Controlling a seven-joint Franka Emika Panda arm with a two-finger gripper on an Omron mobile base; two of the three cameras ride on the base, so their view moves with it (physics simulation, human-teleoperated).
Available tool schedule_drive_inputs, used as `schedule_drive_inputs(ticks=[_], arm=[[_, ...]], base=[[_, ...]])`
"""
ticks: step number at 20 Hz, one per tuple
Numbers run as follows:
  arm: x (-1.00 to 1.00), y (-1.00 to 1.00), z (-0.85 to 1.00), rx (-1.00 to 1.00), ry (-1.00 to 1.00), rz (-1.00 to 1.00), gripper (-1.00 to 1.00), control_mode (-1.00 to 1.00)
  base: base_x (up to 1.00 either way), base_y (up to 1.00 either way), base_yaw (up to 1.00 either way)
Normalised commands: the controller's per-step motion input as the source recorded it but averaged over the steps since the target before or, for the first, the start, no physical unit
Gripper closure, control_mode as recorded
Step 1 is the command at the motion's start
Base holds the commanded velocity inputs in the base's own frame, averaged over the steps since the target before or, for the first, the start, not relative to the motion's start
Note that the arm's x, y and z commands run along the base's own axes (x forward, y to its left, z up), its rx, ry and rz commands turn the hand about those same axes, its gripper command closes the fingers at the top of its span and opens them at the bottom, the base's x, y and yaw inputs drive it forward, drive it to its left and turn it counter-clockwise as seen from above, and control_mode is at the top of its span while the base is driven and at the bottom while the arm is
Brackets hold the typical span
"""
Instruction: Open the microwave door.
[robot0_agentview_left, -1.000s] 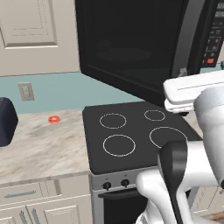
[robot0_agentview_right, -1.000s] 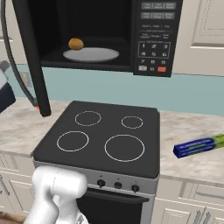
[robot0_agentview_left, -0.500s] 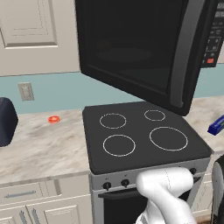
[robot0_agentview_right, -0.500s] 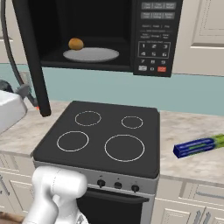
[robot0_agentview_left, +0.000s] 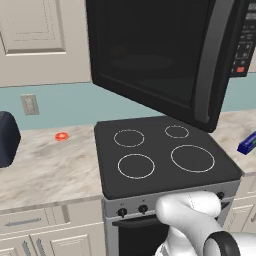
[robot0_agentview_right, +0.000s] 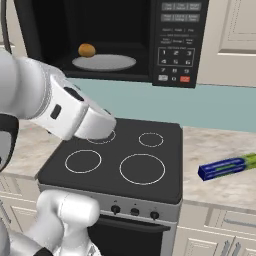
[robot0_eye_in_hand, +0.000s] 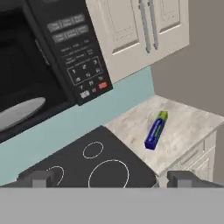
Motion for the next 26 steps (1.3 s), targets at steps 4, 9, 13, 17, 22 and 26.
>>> schedule_drive_inputs(ticks=[4, 9, 13, 17, 22, 26], arm=[[0.53, -0.05, -0.84, 0.63, 0.59, 0.07, -1.00, -1.00], [0.57, -0.12, -1.00, 0.72, 0.26, 0.12, -1.00, -1.00], [0.71, -0.03, -0.32, 0.74, 0.01, 0.21, -1.00, -1.00], [0.89, 0.03, 0.02, 0.63, 0.02, 0.19, -1.00, -1.00], [0.72, 0.30, 0.10, 0.48, 0.13, 0.19, -1.00, -1.00], [0.42, 0.61, 0.19, 0.32, 0.20, 0.24, -1.00, -1.00]], base=[[0.00, 0.00, 0.00], [0.00, 0.00, 0.00], [0.00, 0.00, 0.00], [0.00, 0.00, 0.00], [0.00, 0.00, 0.00], [0.00, 0.00, 0.00]])
